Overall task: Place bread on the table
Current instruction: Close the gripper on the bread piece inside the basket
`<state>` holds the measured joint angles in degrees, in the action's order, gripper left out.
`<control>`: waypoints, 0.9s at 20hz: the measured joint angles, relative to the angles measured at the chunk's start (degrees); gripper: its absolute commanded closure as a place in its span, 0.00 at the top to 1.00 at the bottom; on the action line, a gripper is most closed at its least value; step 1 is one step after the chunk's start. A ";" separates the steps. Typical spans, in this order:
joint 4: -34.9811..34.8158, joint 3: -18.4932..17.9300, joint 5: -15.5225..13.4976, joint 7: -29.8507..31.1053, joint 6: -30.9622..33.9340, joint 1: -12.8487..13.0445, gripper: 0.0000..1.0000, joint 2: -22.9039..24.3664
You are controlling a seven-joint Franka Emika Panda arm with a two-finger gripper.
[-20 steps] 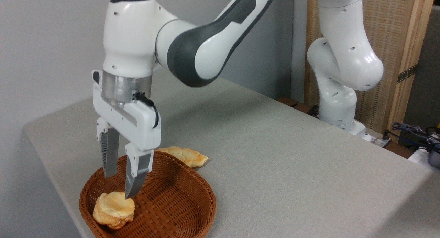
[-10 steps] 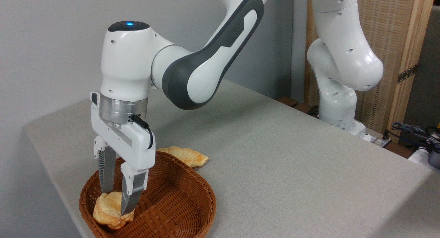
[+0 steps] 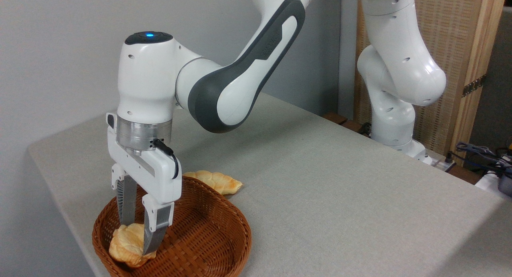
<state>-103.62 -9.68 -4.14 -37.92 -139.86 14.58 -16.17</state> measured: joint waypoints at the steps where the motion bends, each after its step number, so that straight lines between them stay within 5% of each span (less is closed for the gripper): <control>1: 0.00 0.00 0.02 -0.04 0.00 0.00 1.00 -0.12; 3: 0.00 0.00 0.02 -0.14 0.00 0.01 0.98 -0.62; 8: 0.03 0.00 0.03 -0.17 -0.02 0.01 0.52 -1.32; 18: 0.33 0.00 0.03 -0.17 -0.03 0.03 0.35 -1.28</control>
<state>-103.29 -9.67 -4.12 -38.09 -139.89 14.60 -17.45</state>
